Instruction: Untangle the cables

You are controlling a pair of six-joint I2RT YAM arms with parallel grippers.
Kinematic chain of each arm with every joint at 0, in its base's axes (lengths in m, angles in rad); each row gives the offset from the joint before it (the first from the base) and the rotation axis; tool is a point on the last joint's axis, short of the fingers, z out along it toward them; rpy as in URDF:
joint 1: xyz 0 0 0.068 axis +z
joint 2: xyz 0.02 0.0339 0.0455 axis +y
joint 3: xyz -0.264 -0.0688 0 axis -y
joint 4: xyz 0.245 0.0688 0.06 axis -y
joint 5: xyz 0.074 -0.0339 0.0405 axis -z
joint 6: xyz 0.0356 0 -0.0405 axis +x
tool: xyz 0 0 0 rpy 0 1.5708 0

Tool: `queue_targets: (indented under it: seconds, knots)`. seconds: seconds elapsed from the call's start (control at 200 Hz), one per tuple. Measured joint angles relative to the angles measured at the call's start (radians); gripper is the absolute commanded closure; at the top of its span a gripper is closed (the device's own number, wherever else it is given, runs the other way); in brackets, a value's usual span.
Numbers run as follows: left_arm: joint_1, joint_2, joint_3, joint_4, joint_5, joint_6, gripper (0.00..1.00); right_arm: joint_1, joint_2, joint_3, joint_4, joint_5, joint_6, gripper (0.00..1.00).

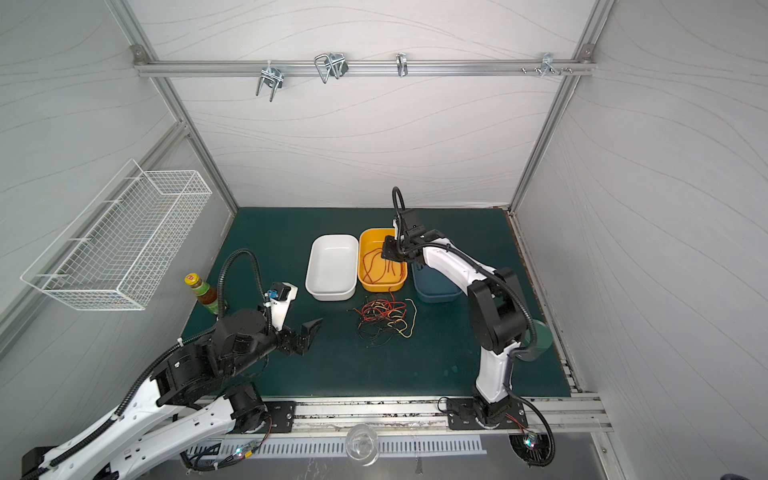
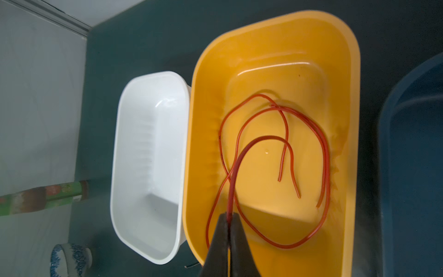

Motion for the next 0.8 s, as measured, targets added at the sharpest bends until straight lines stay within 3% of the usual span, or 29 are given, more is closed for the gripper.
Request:
queue_targets:
  seconds: [0.45, 0.8]
  knots:
    - [0.000, 0.014, 0.000, 0.000, 0.003, 0.000, 0.01, 0.018, 0.130, 0.119, -0.138, 0.074, -0.020, 0.97]
    - [0.000, 0.024, 0.000, 0.000, 0.004, 0.002, 0.01, 0.023, 0.148, 0.201, -0.245, 0.106, -0.056, 0.73]
